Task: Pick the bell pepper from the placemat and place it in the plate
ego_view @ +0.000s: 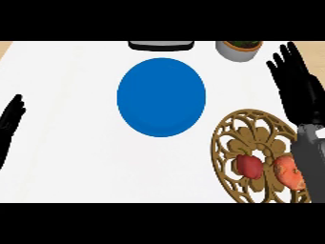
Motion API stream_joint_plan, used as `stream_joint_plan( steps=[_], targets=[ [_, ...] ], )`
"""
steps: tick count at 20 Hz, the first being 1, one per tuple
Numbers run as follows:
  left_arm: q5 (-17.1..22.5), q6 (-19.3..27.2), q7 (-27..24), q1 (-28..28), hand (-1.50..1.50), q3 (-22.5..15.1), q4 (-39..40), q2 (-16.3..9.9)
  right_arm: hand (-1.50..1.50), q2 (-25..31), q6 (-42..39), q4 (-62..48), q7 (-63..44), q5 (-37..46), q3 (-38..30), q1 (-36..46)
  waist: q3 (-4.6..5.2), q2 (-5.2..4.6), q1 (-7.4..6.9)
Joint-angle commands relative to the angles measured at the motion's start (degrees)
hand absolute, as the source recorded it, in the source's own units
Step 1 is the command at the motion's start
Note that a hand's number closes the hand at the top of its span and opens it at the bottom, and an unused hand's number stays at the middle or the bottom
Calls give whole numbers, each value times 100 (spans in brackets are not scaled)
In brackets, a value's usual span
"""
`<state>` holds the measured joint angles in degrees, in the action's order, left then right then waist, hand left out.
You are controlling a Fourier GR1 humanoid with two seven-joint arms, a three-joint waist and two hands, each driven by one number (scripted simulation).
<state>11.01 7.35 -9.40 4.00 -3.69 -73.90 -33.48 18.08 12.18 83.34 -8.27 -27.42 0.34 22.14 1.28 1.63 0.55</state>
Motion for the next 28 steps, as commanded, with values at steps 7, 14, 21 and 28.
stream_joint_plan(
  steps=[7, 14, 21, 28],
  targets=[
    [327, 31, 710, 234, 0, -127, -159, 517, 150, 2371, -1867, 711, 609, 2100, 926, 124, 106, -16, 92],
    [519, 75, 1177, 402, 0, -237, -339, 945, -150, 1646, -1815, -194, 4156, 2359, 530, -2223, -145, -169, 27],
    [383, 179, 1712, 638, 0, -234, -564, 980, -150, 2363, -1604, 293, 4007, 3568, 735, -2555, -127, -145, -8],
    [3, 209, 1514, 170, 0, -382, -791, 1368, -150, 2423, -1926, 1093, 3004, 3990, 540, -2514, -126, -152, -45]
  ],
)
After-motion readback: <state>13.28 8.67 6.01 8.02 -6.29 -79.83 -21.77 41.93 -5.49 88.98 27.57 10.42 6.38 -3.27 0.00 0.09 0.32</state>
